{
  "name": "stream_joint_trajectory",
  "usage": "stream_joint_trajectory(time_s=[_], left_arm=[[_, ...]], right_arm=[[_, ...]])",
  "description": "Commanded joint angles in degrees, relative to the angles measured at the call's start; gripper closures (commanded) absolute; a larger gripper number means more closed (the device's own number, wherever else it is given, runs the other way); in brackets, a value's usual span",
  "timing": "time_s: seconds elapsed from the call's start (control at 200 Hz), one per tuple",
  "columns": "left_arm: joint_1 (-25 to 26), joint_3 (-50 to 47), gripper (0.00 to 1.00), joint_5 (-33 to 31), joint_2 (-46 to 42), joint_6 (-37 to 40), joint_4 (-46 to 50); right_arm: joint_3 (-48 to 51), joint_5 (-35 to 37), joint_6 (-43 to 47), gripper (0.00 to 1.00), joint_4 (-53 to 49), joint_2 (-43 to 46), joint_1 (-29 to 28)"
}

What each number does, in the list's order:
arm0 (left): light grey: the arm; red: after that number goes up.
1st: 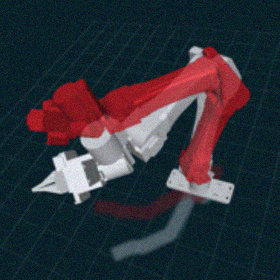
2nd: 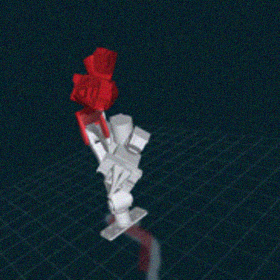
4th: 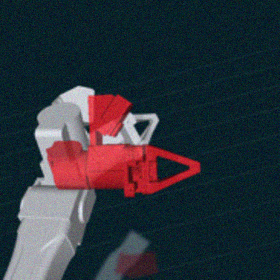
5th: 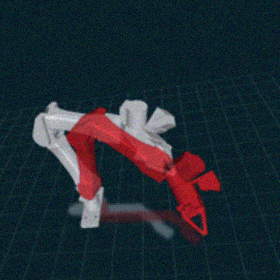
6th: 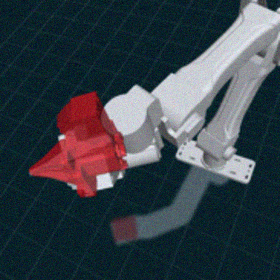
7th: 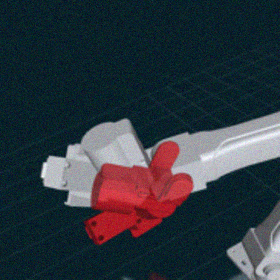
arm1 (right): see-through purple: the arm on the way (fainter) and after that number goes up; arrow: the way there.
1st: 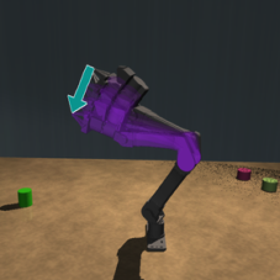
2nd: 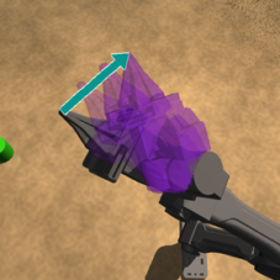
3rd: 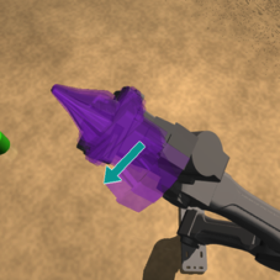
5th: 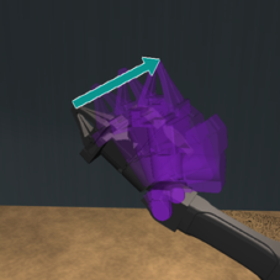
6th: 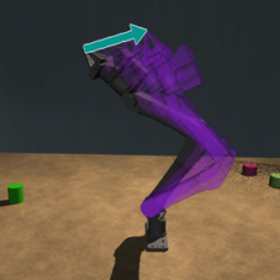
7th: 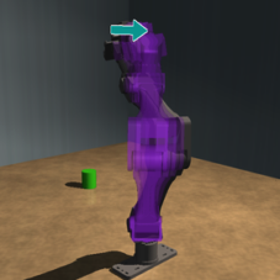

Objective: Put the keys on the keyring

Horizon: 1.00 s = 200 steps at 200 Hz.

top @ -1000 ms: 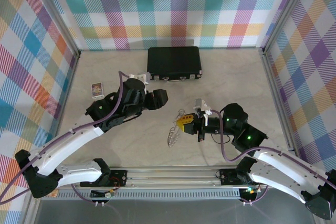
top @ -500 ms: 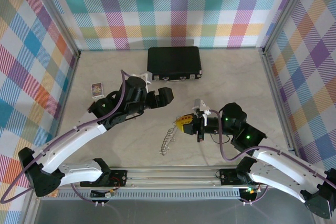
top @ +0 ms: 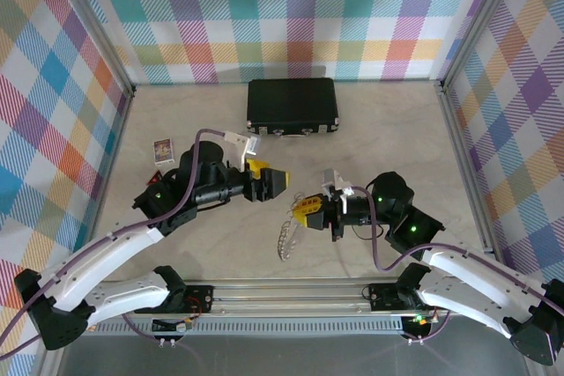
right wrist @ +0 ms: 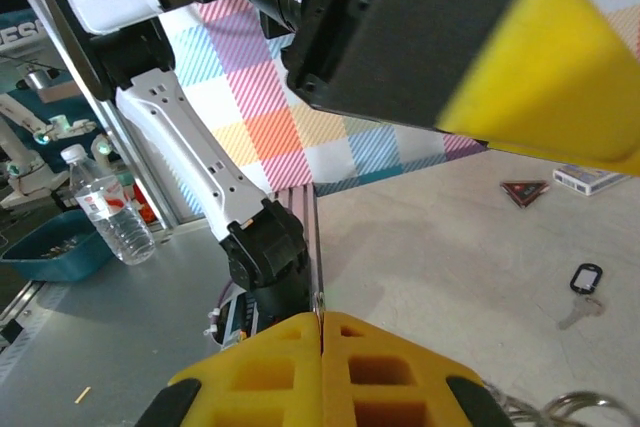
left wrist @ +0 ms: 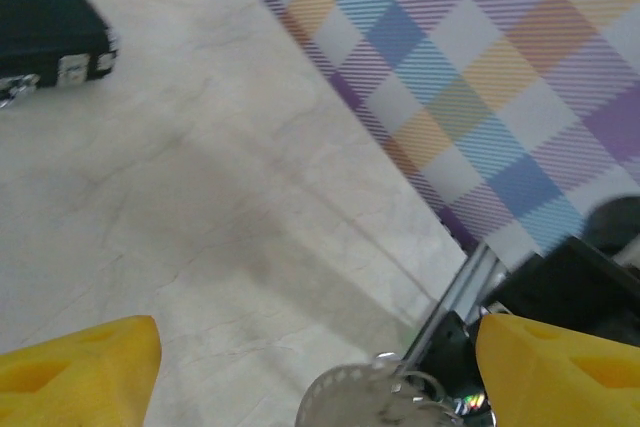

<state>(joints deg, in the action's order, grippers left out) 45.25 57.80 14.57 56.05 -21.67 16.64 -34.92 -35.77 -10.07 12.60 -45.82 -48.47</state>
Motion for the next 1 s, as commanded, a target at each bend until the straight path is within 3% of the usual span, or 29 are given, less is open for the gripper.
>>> stream_joint_trajectory(time_s=[0.0, 0.24, 0.375, 0.7, 0.995], left_arm=[[-0.4, -2.7, 0.19, 7.6, -3.8, 6.2, -5.1], [-0.4, -8.4, 0.22, 23.1, -10.7, 12.5, -11.6], [-0.3, -8.8, 0.28, 27.4, -11.4, 13.3, -12.3], [0.4, -9.7, 0.4, 29.8, -11.0, 12.8, -14.6], [0.7, -10.3, 0.49, 27.5, -10.3, 13.0, -15.2]], right_arm=[[-0.6, -2.5, -0.1, 1.0, 4.0, 0.4, -0.3], [-0.9, -4.9, -1.0, 1.0, 6.3, 0.4, -0.3], [-1.7, -6.1, -0.8, 1.0, 6.5, 0.5, -0.3], [-3.1, -6.4, -1.4, 1.0, 9.6, -0.3, -0.3], [-3.0, -4.0, -3.3, 1.0, 14.5, -1.2, -0.3]])
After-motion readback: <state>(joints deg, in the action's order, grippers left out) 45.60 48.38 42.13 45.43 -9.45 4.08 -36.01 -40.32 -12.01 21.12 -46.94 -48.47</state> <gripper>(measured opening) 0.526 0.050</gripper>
